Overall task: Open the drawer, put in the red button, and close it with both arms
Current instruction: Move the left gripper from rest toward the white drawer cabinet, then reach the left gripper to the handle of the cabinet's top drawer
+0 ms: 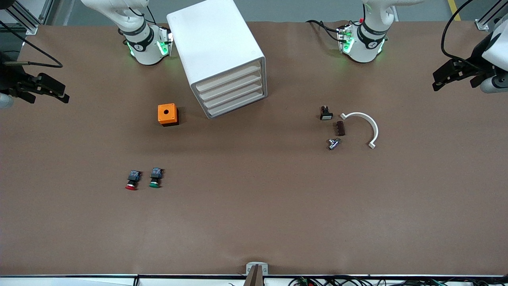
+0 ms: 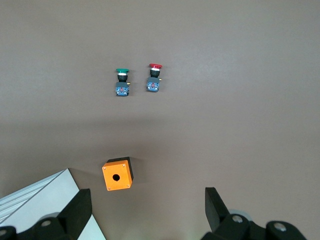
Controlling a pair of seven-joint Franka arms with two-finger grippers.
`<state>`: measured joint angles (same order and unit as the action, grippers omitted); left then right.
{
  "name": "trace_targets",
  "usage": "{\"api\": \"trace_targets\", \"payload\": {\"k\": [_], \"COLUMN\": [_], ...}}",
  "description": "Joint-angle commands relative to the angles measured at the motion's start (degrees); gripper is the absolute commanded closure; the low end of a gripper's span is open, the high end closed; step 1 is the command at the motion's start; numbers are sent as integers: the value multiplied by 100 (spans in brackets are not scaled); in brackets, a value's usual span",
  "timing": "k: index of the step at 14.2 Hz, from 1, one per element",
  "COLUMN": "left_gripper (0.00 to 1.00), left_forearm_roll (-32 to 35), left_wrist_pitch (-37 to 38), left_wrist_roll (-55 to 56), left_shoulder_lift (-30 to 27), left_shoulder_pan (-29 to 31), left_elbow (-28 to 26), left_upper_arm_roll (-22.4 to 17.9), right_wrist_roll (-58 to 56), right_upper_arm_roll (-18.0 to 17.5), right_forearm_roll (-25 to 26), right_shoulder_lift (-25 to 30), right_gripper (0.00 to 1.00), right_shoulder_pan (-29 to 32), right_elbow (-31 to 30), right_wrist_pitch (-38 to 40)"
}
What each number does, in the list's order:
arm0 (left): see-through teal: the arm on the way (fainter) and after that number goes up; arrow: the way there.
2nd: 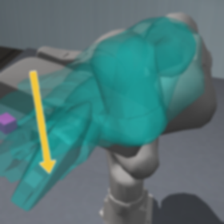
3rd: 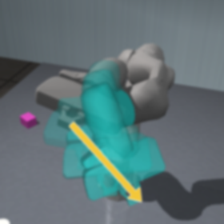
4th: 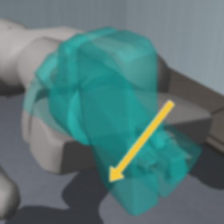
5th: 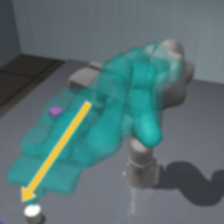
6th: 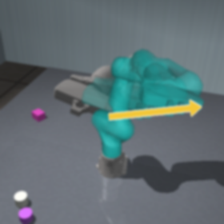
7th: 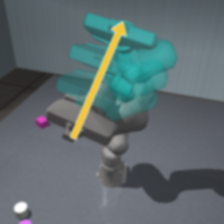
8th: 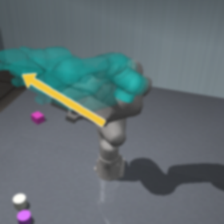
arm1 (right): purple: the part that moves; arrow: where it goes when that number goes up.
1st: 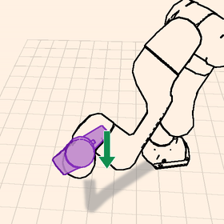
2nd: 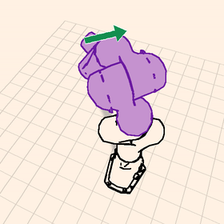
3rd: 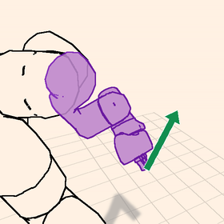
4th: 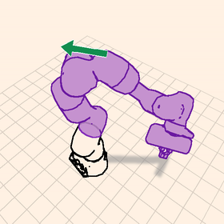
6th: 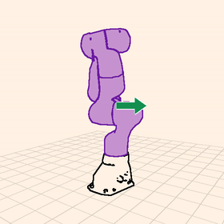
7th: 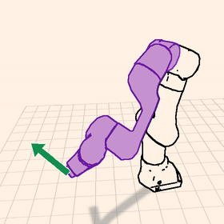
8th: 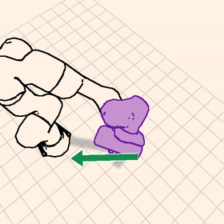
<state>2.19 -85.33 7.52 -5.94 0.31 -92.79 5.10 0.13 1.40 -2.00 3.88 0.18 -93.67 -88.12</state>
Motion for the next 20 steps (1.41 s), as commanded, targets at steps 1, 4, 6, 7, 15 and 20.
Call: {"api": "trace_targets", "payload": {"k": [1, 4, 6, 7, 15, 20], "left_gripper": [0, 0, 0, 0, 0, 0], "left_forearm_roll": [62, 79, 71, 62, -632, -1598], "left_wrist_pitch": [130, 139, 139, 139, -72, -72], "left_wrist_roll": [-102, -93, -50, -14, 3461, 6089], "left_shoulder_lift": [67, 145, 434, 584, 1981, 2764], "left_shoulder_pan": [31, 31, 48, 31, -653, -1102], "left_elbow": [165, 173, 261, 244, 384, 639], "left_upper_arm_roll": [9, -9, -18, -18, 61, 61], "right_wrist_roll": [4, 4, 4, 13, 13, 13], "right_upper_arm_roll": [-78, -96, -96, -96, -96, -96], "right_forearm_roll": [68, 165, 156, 156, 104, 104], "right_shoulder_lift": [148, 148, 148, 148, 140, 140], "right_gripper": [0, 0, 0, 0, 0, 0], "right_shoulder_pan": [114, 105, 105, 114, 114, 114], "right_elbow": [-134, -134, -134, -134, -134, -151], "right_wrist_pitch": [-47, -74, -74, -74, -74, -83]}}
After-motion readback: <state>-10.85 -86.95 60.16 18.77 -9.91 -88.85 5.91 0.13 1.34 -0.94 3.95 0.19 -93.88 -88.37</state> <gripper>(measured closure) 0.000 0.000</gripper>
